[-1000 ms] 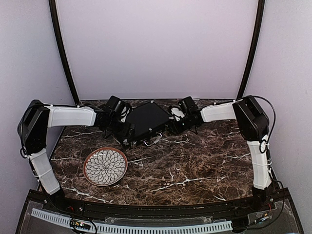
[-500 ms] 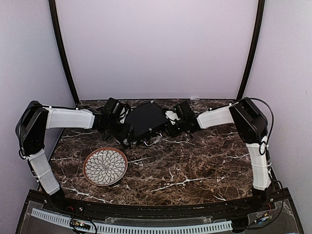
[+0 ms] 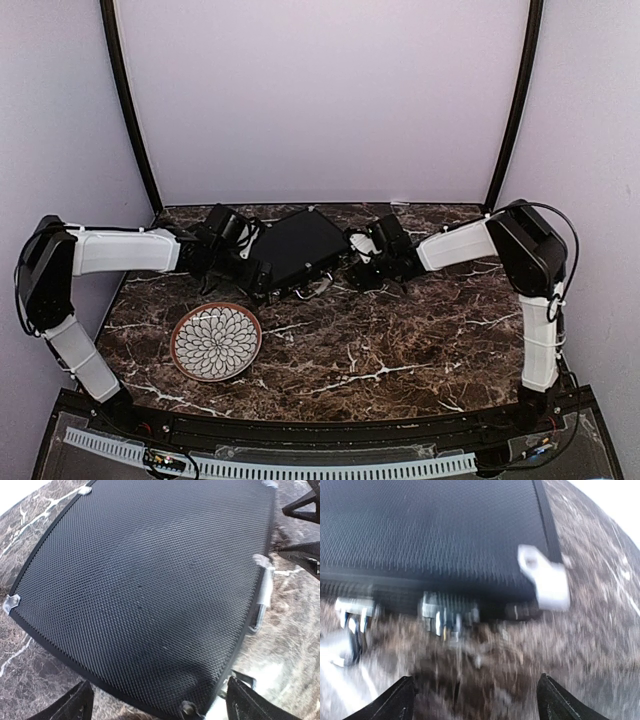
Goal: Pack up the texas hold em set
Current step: Press the left-side button of the box for the chip case.
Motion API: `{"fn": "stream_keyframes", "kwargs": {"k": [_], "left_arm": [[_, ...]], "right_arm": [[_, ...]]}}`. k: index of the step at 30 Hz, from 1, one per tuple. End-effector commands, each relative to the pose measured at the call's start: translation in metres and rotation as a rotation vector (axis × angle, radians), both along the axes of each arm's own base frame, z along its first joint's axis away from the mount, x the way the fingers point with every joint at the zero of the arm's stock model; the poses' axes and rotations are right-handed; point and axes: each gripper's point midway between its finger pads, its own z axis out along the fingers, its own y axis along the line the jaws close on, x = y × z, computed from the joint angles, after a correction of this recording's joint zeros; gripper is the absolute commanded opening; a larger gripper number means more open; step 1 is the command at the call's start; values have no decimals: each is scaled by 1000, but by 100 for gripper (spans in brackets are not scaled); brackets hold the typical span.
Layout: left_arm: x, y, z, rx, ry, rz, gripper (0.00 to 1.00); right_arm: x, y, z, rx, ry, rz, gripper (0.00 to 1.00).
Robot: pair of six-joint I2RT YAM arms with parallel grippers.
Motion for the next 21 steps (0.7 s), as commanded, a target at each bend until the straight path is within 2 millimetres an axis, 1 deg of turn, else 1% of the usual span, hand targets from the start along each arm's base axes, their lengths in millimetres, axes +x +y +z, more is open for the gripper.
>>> {"fn": "stream_keyframes", "kwargs": {"k": [1,4,8,14,19,21], "left_arm": [[-13,-7,31,-54,-57,-31,95],[-22,-11,35,-54,-71,-44,95],[-32,-15,25,-14,-61,-58,95],[-37,-17,7,69,-34,-69,93],[-32,-14,-6,129,-13,-44,90],[-31,-14,-8,127,-11,-39,89]], "right_arm": [[-17,-13,22,26,14,-47,86],[-24,-23,34,20,19,-75,87],[-26,-28,46,30,30,-101,87],[-29,-26,48,43,61,-107,87],[-32,-26,44,50,91,-112,87],[-34,-26,42,51,99,-113,87]]}}
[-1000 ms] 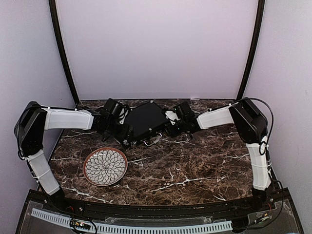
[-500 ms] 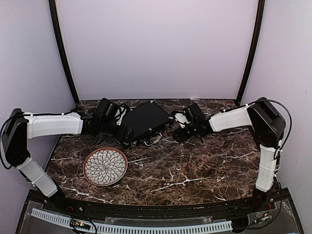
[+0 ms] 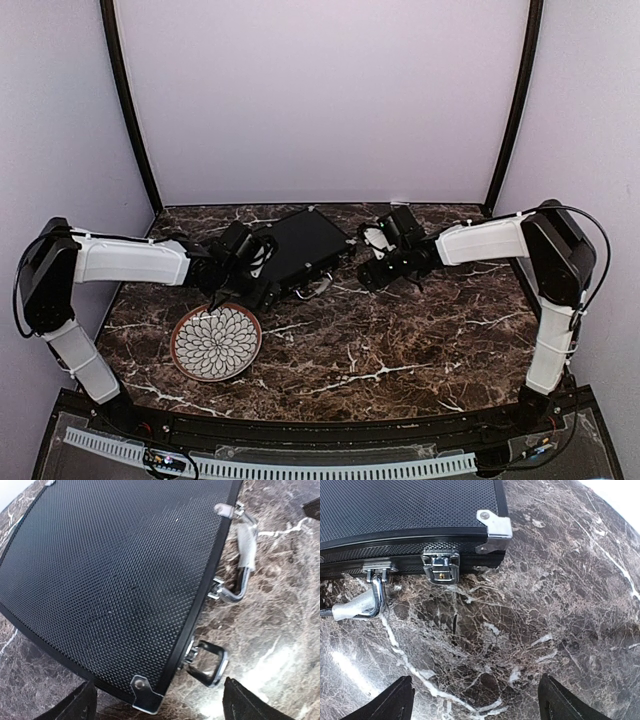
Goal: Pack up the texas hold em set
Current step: Press the left-side button of the box for the chip case.
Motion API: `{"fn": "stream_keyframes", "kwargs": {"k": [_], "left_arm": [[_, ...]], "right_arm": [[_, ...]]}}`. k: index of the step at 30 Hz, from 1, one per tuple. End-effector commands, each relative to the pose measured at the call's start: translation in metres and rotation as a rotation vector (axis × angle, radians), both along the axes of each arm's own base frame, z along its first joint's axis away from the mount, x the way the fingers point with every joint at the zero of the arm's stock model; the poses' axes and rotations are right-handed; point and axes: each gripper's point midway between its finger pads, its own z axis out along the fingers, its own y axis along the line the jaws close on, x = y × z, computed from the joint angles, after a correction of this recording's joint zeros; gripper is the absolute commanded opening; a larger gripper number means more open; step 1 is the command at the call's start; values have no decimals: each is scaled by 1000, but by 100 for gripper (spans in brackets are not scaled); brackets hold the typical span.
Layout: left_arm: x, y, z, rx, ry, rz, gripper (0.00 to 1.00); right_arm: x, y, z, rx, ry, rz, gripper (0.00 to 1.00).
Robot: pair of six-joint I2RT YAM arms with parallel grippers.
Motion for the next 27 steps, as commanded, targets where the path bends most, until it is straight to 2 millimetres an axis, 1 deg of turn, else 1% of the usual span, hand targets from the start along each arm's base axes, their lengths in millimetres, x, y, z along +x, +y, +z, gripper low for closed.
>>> {"fn": "stream_keyframes", "kwargs": {"k": [1,5,8,12,15,18,20,27], "left_arm": [[4,4,2,25,-10,29,88],[0,-7,13,-52,-21,-13,87],[-3,-15,28,-118,-44,-45,88],[0,-13,43,-135,-85,-34,90],[5,-8,49,-136,-108,0,90],[11,-2,47,-125,-108,37,90],[14,1,41,-110,-93,54,89],[17,0,14,-47,-31,47,89]], "right_arm": [[1,4,9,40,4,-15,87],[-2,3,4,33,12,-17,87],[-3,1,0,31,21,-19,87],[-3,3,-1,34,26,-16,87],[-2,5,1,43,27,-19,87],[-2,6,1,49,28,-18,87],[-2,6,1,48,29,-18,87],[-5,3,-3,38,38,-22,87]]}}
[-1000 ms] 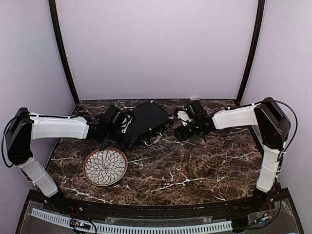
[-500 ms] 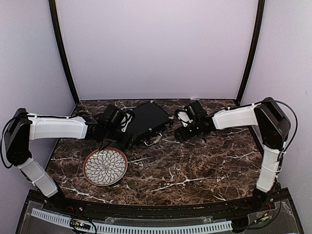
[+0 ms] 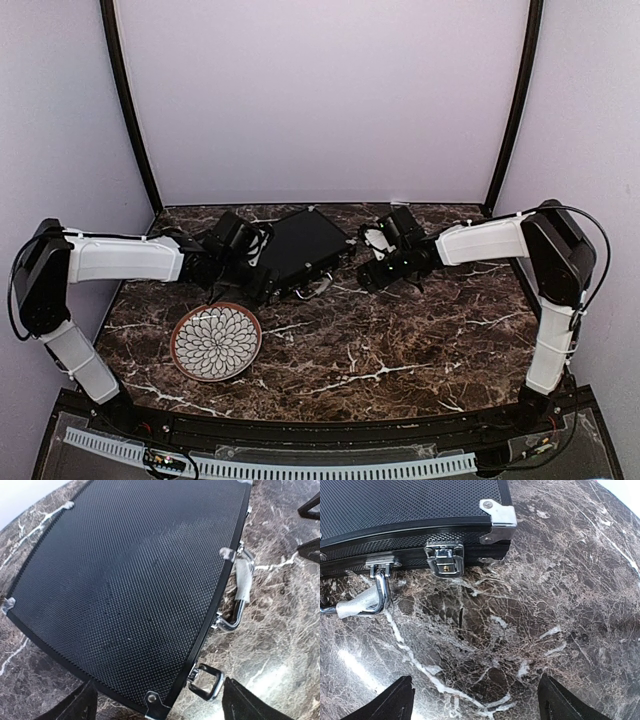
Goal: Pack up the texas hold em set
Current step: Press the left-side button of the box for the chip case.
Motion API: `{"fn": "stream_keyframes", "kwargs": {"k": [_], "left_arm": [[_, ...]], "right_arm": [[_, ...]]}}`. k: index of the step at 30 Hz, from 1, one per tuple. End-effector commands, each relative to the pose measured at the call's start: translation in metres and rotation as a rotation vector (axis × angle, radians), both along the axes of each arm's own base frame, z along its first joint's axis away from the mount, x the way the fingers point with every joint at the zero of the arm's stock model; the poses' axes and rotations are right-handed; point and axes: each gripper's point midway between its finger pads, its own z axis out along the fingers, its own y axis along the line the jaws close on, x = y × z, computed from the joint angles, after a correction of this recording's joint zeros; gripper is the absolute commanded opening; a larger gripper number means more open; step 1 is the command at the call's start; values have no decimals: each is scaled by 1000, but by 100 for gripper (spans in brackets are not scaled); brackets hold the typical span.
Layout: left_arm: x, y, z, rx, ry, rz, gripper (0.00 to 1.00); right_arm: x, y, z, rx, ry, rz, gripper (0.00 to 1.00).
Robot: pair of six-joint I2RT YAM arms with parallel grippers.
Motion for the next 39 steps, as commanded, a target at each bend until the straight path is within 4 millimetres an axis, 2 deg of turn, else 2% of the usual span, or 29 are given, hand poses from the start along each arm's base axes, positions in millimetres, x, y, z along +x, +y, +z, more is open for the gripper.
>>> {"fn": "stream_keyframes", "kwargs": {"k": [1,5,12,18,26,30,35,39], "left_arm": [[2,2,-13,41,38,10,88],[1,4,-26,79,67,5,88],[-12,5,-45,111,112,-18,87],[-13,8,-67,207,128,-21,92],[-25,14,-84,342,110,-35,99],[-21,25,-89,426,88,-4,99],[-11,28,-88,494,59,-7,99],[-12,27,-90,509,67,-28,99]], "right_arm": [[0,2,-1,14,-1,-6,87],[0,3,-1,18,2,-5,87],[-1,3,-4,16,10,-2,87],[-2,6,-13,16,38,7,87],[-6,6,-23,10,66,13,87],[-5,8,-23,11,67,17,86],[-2,8,-20,10,58,12,86],[-3,6,-21,3,56,9,86]]}}
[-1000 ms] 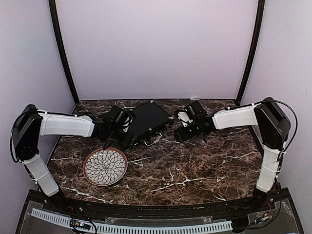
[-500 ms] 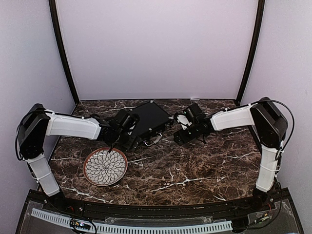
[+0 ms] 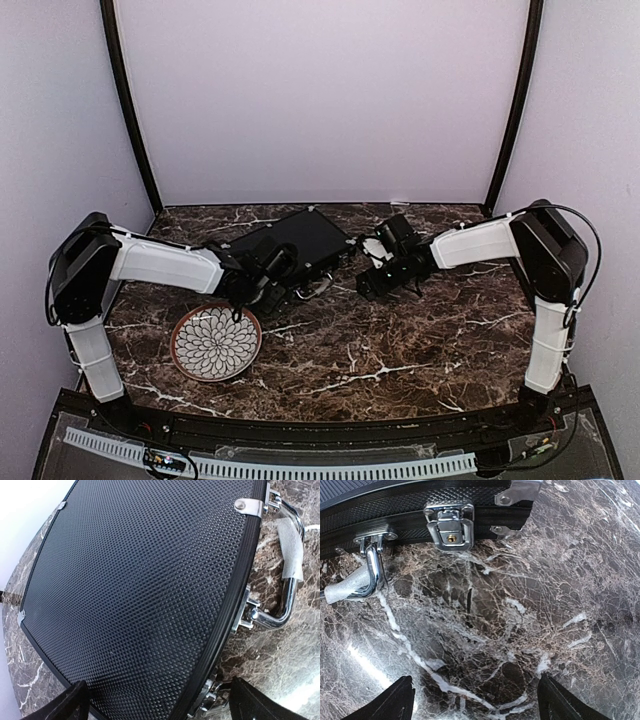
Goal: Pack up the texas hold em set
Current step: Press the left-side button of the box for the chip case.
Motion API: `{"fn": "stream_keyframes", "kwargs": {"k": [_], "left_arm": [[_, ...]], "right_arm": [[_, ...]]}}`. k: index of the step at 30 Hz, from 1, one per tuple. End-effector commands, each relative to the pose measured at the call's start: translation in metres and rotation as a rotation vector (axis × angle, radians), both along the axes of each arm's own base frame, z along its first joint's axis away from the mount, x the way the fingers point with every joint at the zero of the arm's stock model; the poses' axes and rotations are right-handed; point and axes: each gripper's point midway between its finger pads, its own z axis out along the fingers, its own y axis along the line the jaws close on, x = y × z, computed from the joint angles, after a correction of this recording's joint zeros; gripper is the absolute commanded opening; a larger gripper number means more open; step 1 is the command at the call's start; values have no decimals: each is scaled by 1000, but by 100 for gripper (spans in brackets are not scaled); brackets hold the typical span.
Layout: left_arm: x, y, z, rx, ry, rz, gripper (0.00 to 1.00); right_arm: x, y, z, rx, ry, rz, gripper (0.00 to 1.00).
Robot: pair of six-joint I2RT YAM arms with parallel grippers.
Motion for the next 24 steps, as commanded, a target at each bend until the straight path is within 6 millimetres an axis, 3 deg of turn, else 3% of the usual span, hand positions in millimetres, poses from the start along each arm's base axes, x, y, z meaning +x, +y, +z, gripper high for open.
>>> {"fn": "stream_keyframes", "kwargs": {"k": [1,12,24], "left_arm": [[-23,28,-42,132,162,-8,99],[-28,-7,-6,-97,166,-96,99],[-37,2,-30,20,264,-114,99]], "right_arm": [[6,5,4,14,-17,-5,86],[5,5,5,17,-18,-1,86],[0,4,-4,16,-2,2,86]]}}
